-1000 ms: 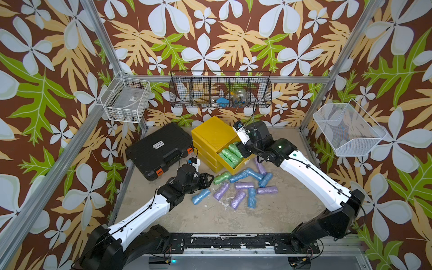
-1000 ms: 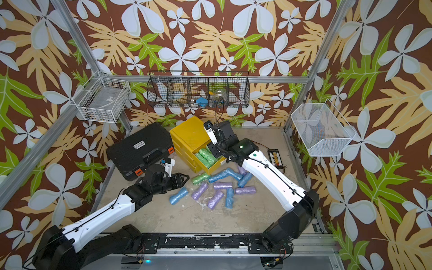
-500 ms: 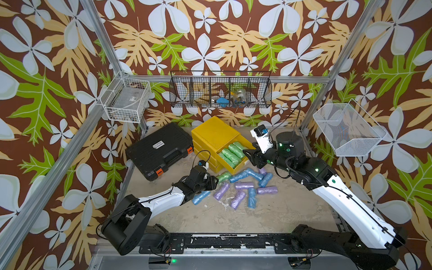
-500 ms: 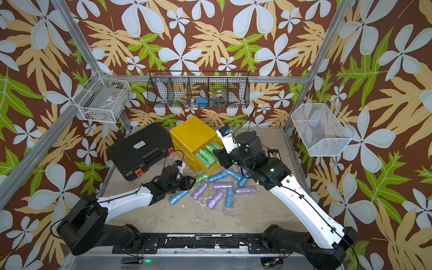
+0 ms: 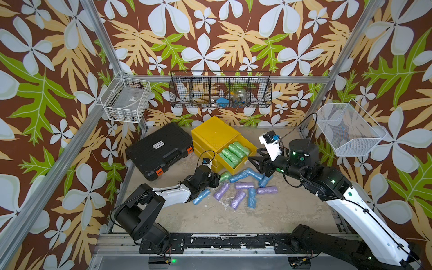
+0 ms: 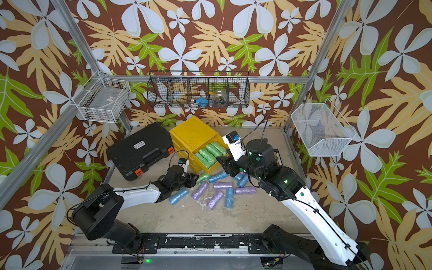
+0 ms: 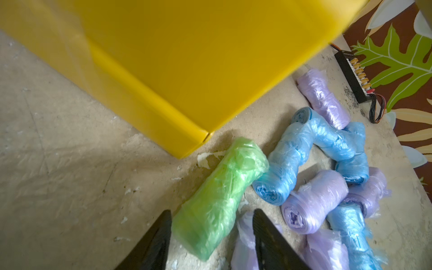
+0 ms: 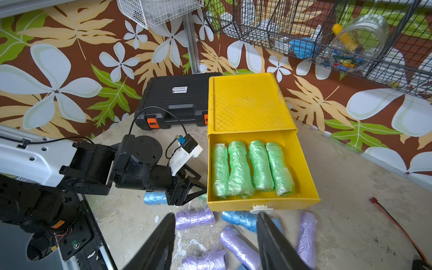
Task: Sort the rolls of trash bags by color and place them into the drawer
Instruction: Pick up the roll of trash bags from the center of the board.
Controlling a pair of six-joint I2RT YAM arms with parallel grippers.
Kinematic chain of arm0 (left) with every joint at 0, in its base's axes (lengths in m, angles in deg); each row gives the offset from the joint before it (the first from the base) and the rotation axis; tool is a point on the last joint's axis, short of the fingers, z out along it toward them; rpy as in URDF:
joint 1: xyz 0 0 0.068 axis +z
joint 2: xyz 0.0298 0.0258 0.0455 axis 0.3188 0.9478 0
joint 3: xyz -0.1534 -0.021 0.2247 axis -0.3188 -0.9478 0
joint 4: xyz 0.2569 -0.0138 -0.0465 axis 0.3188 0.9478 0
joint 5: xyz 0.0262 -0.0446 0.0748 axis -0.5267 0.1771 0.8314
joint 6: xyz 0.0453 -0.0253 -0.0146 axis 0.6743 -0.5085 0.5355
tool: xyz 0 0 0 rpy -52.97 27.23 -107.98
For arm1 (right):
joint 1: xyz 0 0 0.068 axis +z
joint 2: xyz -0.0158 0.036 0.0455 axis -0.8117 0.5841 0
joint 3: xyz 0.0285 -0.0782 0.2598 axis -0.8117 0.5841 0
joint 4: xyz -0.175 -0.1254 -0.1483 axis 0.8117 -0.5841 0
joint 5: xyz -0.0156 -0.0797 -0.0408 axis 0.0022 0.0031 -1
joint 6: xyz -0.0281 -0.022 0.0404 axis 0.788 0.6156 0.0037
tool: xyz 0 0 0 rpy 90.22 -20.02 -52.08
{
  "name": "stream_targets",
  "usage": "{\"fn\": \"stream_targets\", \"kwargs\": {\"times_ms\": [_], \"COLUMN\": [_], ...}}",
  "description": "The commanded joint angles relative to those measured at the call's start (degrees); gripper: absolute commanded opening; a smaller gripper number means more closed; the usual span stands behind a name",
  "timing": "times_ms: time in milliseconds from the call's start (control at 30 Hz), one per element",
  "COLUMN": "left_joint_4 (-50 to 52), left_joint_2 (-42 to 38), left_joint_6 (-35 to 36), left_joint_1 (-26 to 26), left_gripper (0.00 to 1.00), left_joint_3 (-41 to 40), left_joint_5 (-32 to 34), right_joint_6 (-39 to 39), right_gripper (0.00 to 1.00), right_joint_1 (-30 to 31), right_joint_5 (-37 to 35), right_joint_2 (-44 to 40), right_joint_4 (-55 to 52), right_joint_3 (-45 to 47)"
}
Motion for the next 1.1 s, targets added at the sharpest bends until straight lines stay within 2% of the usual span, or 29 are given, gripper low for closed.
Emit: {"fn": "stream_targets", "kwargs": {"times_ms": [0, 367, 600, 700, 867, 1067], "left_joint_4": [-2.61, -7.61, -8.64, -9.0, -8.87, -6.09], "left_joint_2": [1.86, 6.97, 7.06, 6.47, 5.06, 1.61], "left_joint_6": [2.43, 1.33, 0.69, 0.82, 1.01, 0.79], "left_joint_1": [-0.07, -0.07, -0.07, -0.07, -0.07, -0.07], "left_gripper": [0.59, 0.58, 0.53, 0.45, 0.21, 0.1], "left_joint_3": [0.82, -1.48, -3.95, -5.03, -5.8, -6.45], "left_joint_5": [-0.47, -4.5, -5.61, -6.28, -8.21, -8.93], "right_joint_6": [-0.62, -0.51, -0.61, -0.83, -1.35, -2.43], "right_gripper": [0.56, 0.55, 0.55, 0.54, 0.54, 0.54], "right_joint_1": [-0.03, -0.07, -0.01, -0.01, -0.07, -0.04], "right_joint_5": [1.15, 1.88, 2.01, 2.38, 2.49, 3.32], "right_joint_2": [-0.4, 0.09, 0.05, 0.09, -0.09, -0.31], "right_joint_4": [-0.44, -0.7, 0.14, 0.74, 1.51, 2.85], "right_joint_3": [0.57, -0.13, 0.35, 0.55, 1.15, 2.38]}}
